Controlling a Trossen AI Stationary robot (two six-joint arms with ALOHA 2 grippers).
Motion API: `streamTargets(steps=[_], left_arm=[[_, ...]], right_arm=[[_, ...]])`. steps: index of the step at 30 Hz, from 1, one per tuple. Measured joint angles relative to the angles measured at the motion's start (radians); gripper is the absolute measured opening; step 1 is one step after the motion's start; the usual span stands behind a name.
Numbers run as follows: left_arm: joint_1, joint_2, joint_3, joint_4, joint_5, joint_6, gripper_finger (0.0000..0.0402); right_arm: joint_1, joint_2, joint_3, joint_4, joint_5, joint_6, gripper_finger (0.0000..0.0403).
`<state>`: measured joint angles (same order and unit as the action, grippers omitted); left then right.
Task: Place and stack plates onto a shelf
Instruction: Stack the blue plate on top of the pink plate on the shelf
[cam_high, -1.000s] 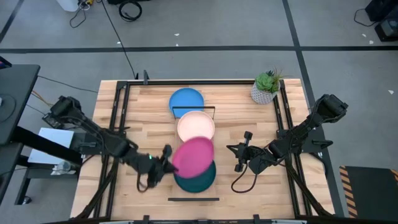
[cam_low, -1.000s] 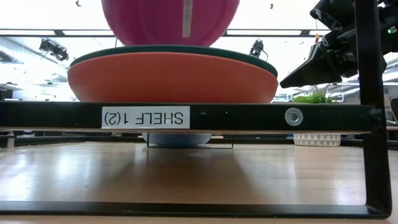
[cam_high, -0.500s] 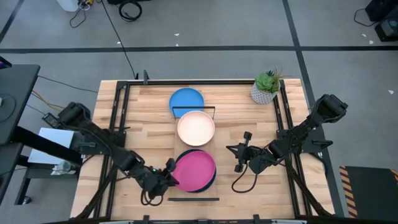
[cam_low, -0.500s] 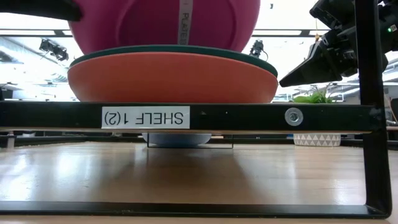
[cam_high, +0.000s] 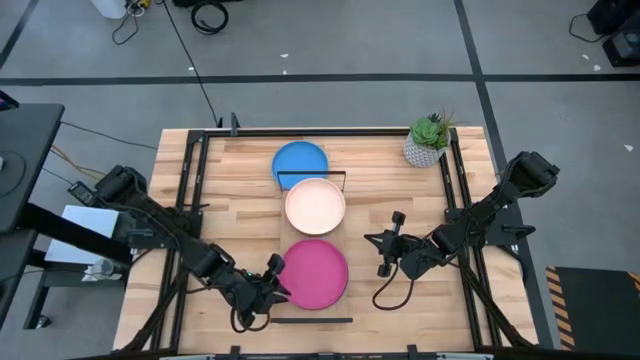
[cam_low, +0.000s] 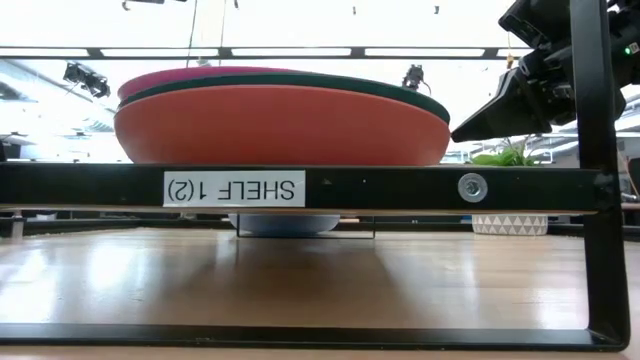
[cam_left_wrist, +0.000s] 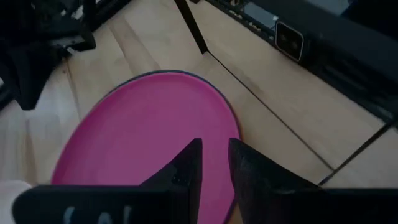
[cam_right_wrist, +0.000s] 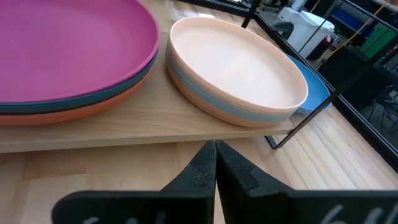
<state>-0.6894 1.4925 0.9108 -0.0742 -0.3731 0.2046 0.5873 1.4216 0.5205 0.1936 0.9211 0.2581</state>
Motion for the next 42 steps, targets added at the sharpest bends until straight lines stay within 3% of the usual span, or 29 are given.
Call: streamTargets(steps=[8,14,23,30,34,38,42], left_arm=[[0.006,0.0,0.009,-0.072,-0.092,-0.196,0.0086],[0.015,-0.03,0.001,-0.27,-0.179,-0.395,0.0065],[0.063,-0.223,-0.138,-0.344,-0.214,-0.516,0.0007],[0.307,-0.391,-0.288,-0.372,-0.211,-0.667,0.0021],[0.516,-0.422,-0.309,-0.436,-0.122,-0.66,0.0024],[0.717,-0.406,-0.31,-0.43,-0.017,-0.504,0.0024],[0.848,-0.371,-0.31,-0.354,0.004,-0.275,0.0025]], right_arm=[[0.0,0.0,0.0,0.001,0.0,0.0,0.0014],[0.0,0.0,-0.001,0.023,0.0,-0.016,0.0014],[0.0,0.0,-0.001,0.039,-0.008,-0.026,0.0014],[0.0,0.0,-0.001,0.055,-0.01,-0.046,0.0014],[0.0,0.0,-0.001,0.06,-0.03,-0.053,0.0014],[-0.002,0.0,-0.001,0.061,-0.03,-0.056,0.0014],[-0.002,0.0,-0.001,0.06,-0.034,-0.053,0.0014]])
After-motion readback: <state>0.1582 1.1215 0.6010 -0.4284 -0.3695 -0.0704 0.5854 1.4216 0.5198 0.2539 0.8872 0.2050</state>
